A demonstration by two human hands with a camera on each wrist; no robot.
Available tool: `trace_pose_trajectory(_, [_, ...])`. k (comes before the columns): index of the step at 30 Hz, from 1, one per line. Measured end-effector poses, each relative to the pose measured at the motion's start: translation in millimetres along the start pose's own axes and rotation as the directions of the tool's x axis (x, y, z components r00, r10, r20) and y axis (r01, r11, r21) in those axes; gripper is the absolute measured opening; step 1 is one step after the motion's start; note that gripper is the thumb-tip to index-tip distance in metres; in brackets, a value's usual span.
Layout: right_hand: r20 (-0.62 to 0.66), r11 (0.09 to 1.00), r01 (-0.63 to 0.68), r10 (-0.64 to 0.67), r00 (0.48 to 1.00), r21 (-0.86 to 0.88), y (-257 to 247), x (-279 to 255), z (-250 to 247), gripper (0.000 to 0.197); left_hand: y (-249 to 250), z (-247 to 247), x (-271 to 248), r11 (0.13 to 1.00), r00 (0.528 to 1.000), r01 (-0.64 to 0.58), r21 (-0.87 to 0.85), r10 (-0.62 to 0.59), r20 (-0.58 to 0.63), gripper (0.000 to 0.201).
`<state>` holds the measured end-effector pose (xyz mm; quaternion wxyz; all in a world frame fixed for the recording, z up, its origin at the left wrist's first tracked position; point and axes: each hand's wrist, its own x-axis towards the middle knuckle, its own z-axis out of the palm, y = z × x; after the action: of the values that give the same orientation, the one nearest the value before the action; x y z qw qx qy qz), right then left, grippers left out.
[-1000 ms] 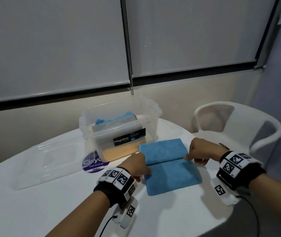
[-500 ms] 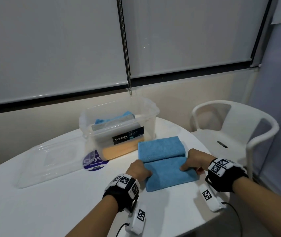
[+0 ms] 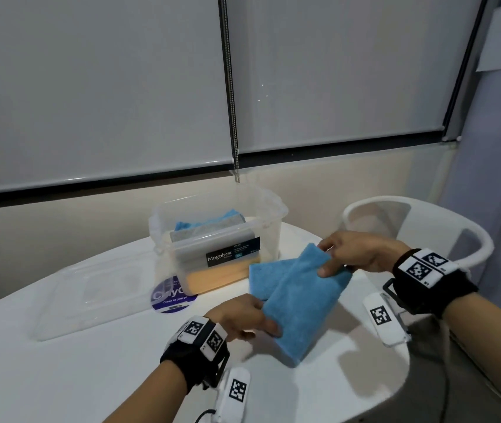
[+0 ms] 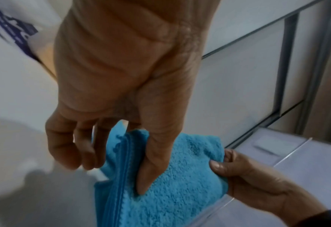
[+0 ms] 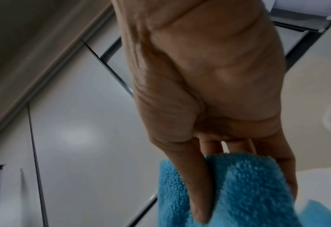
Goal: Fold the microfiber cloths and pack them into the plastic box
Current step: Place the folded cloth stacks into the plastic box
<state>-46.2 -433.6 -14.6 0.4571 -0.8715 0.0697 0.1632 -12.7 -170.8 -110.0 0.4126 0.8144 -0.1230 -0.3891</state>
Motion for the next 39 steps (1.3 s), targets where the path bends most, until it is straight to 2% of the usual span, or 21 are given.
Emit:
trace_pose_trajectory(4, [-0.030,0.991,0.133,-0.132,0.991,0.032,-40,3,-18,0.023,20,-29,-34,0.966,0.990,-0.139,-0.219,0.139,-0.015,0.031])
trace_pose_trajectory(7, [-0.064,0.970,0.201,-0.193,0.979,0.140,-63,16,-27,0.028,41,-53,-57,0.899,0.965,-0.247,-0.361,0.195,-0.174,0.031])
trace_pose_trajectory(11, [-0.079,0.874,0.318,-0.312,0.947,0.368,-93,33,-34,0.037,73,-93,-84,0.831,0.896,-0.375,-0.412,0.212,-0.390,0.023])
trace_pose_trajectory(13, [-0.147,0.826,0.367,-0.337,0.930,0.427,-111,43,-34,0.039,86,-118,-92,0.801,0.837,-0.450,-0.395,0.223,-0.500,0.022])
trace_pose_trajectory(14, [-0.192,0.822,0.378,-0.326,0.925,0.425,-121,50,-34,0.038,92,-131,-94,0.790,0.792,-0.491,-0.368,0.228,-0.566,0.025])
trace_pose_trajectory(16, [-0.271,0.853,0.387,-0.303,0.914,0.350,-139,66,-29,0.036,100,-158,-94,0.776,0.685,-0.558,-0.294,0.230,-0.691,0.035])
trace_pose_trajectory(18, [-0.348,0.891,0.386,-0.293,0.890,0.239,-156,83,-20,0.033,102,-184,-87,0.772,0.606,-0.590,-0.237,0.229,-0.761,0.041])
trace_pose_trajectory(20, [-0.444,0.921,0.370,-0.281,0.851,0.126,-171,103,-12,0.036,99,-205,-76,0.801,0.534,-0.578,-0.154,0.229,-0.814,0.037])
trace_pose_trajectory(22, [-0.451,0.936,0.352,-0.301,0.840,0.030,-182,123,-3,0.032,91,-223,-62,0.860,0.495,-0.507,-0.053,0.241,-0.835,0.029])
trace_pose_trajectory(24, [-0.385,0.938,0.343,-0.338,0.859,-0.059,-190,145,4,0.024,82,-238,-46,0.916,0.503,-0.399,0.046,0.261,-0.824,0.024])
trace_pose_trajectory(27, [-0.258,0.934,0.315,-0.350,0.901,-0.167,-199,172,12,0.022,74,-252,-25,0.963,0.555,-0.215,0.161,0.256,-0.791,0.042])
trace_pose_trajectory(31, [-0.076,0.911,0.206,-0.248,0.966,-0.356,-208,205,23,0.029,75,-263,0,0.946,0.730,0.080,0.314,0.159,-0.664,0.029])
trace_pose_trajectory(34, [0.040,0.845,0.116,-0.111,0.993,-0.522,-213,222,28,0.023,82,-262,10,0.806,0.824,0.276,0.523,0.081,-0.560,0.025])
trace_pose_trajectory(36, [0.080,0.761,0.103,-0.068,0.994,-0.641,-214,229,32,0.031,87,-259,15,0.693,0.860,0.329,0.641,0.061,-0.507,0.028])
trace_pose_trajectory(39, [0.110,0.628,0.111,-0.040,0.993,-0.770,-209,236,44,0.040,88,-252,23,0.553,0.889,0.368,0.747,0.027,-0.458,0.041])
